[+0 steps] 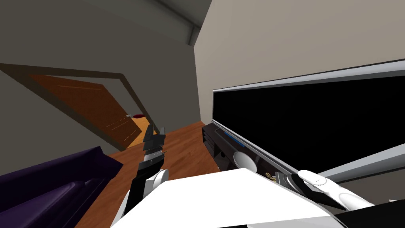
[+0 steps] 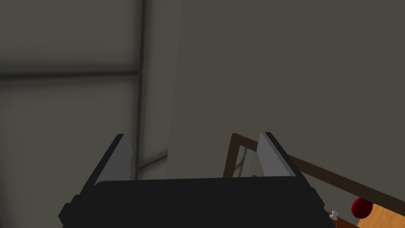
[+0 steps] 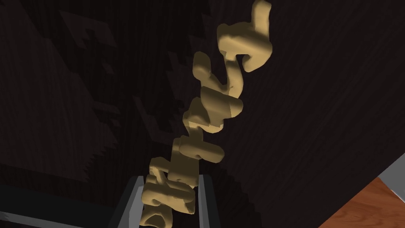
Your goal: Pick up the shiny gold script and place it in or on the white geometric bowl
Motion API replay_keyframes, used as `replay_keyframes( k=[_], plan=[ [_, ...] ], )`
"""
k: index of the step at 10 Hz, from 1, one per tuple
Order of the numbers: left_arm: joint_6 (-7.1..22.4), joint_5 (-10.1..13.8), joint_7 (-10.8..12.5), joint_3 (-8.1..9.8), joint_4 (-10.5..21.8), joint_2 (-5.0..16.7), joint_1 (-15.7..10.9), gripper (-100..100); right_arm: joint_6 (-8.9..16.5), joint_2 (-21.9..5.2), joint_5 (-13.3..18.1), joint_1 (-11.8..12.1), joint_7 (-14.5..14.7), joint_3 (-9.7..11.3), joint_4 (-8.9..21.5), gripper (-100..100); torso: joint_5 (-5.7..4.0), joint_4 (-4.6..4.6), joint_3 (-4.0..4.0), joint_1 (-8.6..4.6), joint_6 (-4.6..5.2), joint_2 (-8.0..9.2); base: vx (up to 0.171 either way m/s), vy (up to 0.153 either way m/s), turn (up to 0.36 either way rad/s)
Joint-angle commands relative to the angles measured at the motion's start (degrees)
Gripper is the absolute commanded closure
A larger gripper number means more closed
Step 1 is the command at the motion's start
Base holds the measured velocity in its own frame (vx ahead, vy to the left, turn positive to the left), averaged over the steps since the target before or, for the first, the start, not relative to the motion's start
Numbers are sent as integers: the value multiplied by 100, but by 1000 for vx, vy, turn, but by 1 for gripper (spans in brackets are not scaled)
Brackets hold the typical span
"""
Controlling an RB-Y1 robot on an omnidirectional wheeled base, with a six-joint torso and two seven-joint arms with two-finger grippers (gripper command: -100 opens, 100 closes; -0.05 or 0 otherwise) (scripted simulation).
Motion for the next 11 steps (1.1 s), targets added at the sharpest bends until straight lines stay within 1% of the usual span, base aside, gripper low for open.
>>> replay_keyframes(
  k=[1, 2, 3, 4, 5, 6, 7, 8, 9, 10, 11],
  plan=[
    [0, 0, 0, 0, 0, 0, 0, 0, -61, -44, 137, -176, -23, 70, -16, 100, 0, 0, 0, 0, 0, 0, 88, 29, -295],
    [0, 0, 0, 0, 0, 0, -1, 0, -177, -102, 361, -416, 3, 152, -11, 100, 0, 1, 1, 1, -4, 3, 96, 31, -382],
    [0, 0, 0, 0, 0, 0, 0, 0, -141, 3, 233, -343, 102, 87, 131, 100, -1, 0, 0, 2, -2, 0, 46, 24, -82],
    [0, 0, 0, -1, 0, 0, -2, 0, -149, 4, 255, -359, 107, 98, 134, 0, -2, 3, 7, -2, -10, 13, 7, 5, 13],
    [0, 0, 0, -1, 0, 0, -2, 0, -207, -175, 240, -453, 9, 106, 106, 100, -3, 7, 15, -9, -10, 26, -36, 79, 7],
    [0, 0, 0, -1, 1, 0, -3, 0, -261, -355, 228, -547, -81, 110, 81, 100, 4, 11, 24, 15, -12, 42, -73, 159, 17],
    [1, 0, 0, -2, 1, -1, -3, 0, -295, -457, 223, -600, -132, 113, 66, 100, 10, 15, 33, 46, -13, 56, -67, 162, 0],
    [1, 0, 0, -2, 0, -1, -3, 0, -295, -457, 223, -600, -132, 113, 66, 100, 19, 18, 37, 57, -15, 60, -49, 102, 7],
    [0, 0, 0, -2, 0, -1, -3, 0, -372, -676, 211, -708, -241, 118, 33, 100, 13, 16, 35, 42, -11, 59, -61, 124, 6],
    [1, 0, 0, -2, 1, -1, -3, 0, -416, -789, 205, -762, -297, 121, 16, 100, 17, 19, 37, 47, -15, 60, -56, 138, 10],
    [1, 0, 0, -2, 0, -1, -3, 0, -416, -789, 205, -762, -297, 121, 16, 100, 15, 18, 37, 51, -13, 59, -30, 89, 5]
  ],
)
